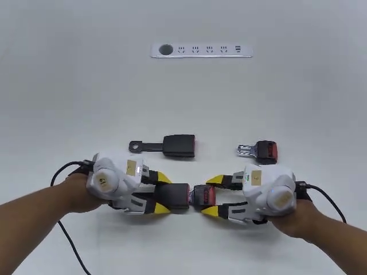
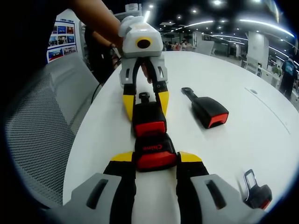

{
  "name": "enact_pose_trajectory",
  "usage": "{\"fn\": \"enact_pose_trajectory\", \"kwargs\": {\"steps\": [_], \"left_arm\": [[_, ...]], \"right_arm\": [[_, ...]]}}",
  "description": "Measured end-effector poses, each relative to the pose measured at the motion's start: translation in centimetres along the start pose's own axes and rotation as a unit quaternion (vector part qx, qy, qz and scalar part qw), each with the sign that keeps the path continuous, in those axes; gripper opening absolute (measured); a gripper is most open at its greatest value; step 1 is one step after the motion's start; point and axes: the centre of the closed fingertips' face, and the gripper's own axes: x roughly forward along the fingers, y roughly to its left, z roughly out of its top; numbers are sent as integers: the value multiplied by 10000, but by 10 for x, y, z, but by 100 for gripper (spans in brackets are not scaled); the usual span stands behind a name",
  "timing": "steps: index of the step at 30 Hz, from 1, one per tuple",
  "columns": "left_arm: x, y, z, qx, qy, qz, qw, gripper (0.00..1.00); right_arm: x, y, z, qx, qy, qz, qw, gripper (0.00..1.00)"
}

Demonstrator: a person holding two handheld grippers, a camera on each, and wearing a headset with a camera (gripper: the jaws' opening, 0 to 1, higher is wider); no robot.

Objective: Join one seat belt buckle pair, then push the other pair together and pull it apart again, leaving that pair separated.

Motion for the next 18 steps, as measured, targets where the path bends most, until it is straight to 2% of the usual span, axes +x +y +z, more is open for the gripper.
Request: {"fn": "enact_pose_trajectory", "kwargs": {"steps": [5,18], "left_arm": [[0,0,0,5,-55,-22,10000,33],[0,-1,2,46,-104,-91,9999,33]], "right_arm": [[0,-1,-1,120,-116,-15,9999,31],[2,-2,-1,42,-219,-20,9997,31]]}}
